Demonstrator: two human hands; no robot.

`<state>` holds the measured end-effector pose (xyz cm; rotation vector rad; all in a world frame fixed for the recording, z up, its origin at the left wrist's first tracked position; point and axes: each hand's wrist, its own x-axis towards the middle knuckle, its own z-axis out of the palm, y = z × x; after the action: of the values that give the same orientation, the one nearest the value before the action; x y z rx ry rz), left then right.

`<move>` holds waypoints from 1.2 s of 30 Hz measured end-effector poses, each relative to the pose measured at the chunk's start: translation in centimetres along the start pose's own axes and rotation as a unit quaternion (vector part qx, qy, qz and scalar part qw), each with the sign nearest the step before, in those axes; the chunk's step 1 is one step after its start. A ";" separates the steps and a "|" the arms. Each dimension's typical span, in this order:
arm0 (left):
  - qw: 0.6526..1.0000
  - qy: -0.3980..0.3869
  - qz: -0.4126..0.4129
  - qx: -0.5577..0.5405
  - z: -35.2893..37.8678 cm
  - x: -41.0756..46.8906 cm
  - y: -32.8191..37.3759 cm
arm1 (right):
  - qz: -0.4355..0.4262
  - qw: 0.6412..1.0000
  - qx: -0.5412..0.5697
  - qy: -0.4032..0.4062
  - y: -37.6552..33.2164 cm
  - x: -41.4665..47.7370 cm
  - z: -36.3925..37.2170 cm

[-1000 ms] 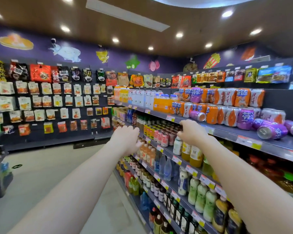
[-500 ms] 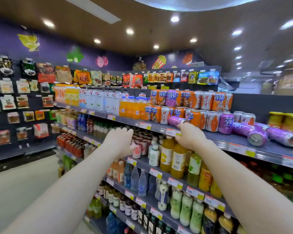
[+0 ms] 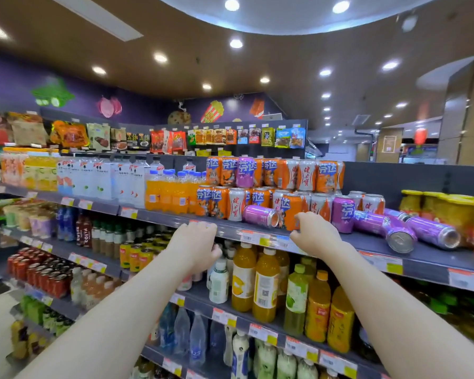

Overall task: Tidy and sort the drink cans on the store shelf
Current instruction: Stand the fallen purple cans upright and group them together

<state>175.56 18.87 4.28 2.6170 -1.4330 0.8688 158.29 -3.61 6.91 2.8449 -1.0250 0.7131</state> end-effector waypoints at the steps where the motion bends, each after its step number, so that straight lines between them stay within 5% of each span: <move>1: 1.000 0.000 0.008 0.002 0.2 1.1 0.0 | 0.007 1.000 0.003 0.003 0.2 0.8 0.2; 13: 0.994 0.061 0.069 -0.051 3.9 12.5 1.0 | 0.014 0.996 0.021 0.086 2.6 9.2 1.9; 23: 0.993 0.069 0.084 -0.052 5.1 16.6 1.2 | -0.081 0.983 -0.010 0.166 1.7 10.5 2.9; 36: 0.991 0.089 0.081 -0.052 5.7 18.1 -1.7 | -0.111 0.986 -0.066 0.105 -2.7 12.1 3.2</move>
<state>187.08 4.28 8.66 2.3098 -1.6103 0.9872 169.42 -9.33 9.54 2.6440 -0.6847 0.8636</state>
